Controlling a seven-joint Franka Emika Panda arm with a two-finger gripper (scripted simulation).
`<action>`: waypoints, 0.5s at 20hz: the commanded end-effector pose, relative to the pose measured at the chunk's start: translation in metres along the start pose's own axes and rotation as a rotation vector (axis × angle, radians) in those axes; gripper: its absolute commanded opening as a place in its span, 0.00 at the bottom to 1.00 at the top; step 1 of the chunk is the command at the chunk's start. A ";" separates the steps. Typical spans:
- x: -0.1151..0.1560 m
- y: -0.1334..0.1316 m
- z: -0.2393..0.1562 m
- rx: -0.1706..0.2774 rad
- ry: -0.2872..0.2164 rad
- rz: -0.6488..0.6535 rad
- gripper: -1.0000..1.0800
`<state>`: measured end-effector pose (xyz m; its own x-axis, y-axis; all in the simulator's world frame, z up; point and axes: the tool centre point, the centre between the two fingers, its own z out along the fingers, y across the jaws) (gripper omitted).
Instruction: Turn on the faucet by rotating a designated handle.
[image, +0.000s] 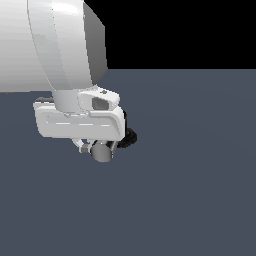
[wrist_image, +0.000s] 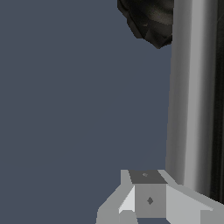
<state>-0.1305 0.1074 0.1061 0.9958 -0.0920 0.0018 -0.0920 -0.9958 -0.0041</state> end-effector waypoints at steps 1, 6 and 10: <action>0.005 0.028 0.001 -0.003 -0.002 0.034 0.00; 0.006 0.051 0.001 -0.003 -0.002 0.034 0.00; 0.007 0.071 0.001 -0.004 -0.002 0.035 0.00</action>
<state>-0.1382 0.0644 0.1061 0.9969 -0.0787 -0.0067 -0.0787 -0.9969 0.0006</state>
